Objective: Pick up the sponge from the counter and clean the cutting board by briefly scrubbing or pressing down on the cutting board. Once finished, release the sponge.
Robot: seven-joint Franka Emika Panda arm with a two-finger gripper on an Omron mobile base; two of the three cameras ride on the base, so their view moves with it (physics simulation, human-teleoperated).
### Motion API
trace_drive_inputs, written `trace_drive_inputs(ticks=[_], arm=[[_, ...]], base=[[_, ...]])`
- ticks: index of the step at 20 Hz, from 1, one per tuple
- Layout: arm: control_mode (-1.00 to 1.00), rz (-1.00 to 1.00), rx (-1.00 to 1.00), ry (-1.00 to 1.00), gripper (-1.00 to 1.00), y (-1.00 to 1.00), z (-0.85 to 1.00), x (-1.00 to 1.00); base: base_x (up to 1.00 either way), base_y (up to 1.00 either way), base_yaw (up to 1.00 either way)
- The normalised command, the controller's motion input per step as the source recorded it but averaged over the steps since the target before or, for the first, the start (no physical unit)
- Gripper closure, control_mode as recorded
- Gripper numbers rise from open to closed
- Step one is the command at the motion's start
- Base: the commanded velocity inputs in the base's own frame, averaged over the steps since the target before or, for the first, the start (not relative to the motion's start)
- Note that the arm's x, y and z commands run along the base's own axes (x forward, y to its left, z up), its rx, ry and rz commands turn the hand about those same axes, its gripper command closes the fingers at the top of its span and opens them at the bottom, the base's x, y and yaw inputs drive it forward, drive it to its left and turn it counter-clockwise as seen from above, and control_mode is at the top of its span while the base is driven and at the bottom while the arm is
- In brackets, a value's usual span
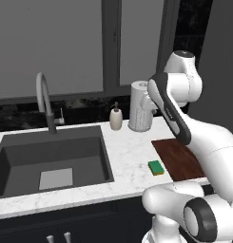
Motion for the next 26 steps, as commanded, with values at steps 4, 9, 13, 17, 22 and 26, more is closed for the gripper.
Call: trace_drive_inputs(ticks=[4,9,13,17,22,26], arm=[[-1.00,0.00,0.00,0.00,-1.00,0.00,-0.03,-0.56],[-1.00,0.00,-0.02,0.01,-1.00,0.00,-0.28,-1.00],[-1.00,0.00,0.00,0.03,-1.00,-0.09,-0.60,-0.82],[-1.00,0.00,0.00,0.00,-1.00,-0.27,-0.73,-0.30],[-1.00,0.00,0.00,0.11,-1.00,-0.23,-0.59,0.08],[-1.00,0.00,-0.01,-0.01,-1.00,-0.01,-0.50,0.39]], base=[[0.00,0.00,0.00],[0.00,0.00,0.00],[0.00,0.00,0.00],[0.00,0.00,0.00],[0.00,0.00,0.00],[0.00,0.00,0.00]])
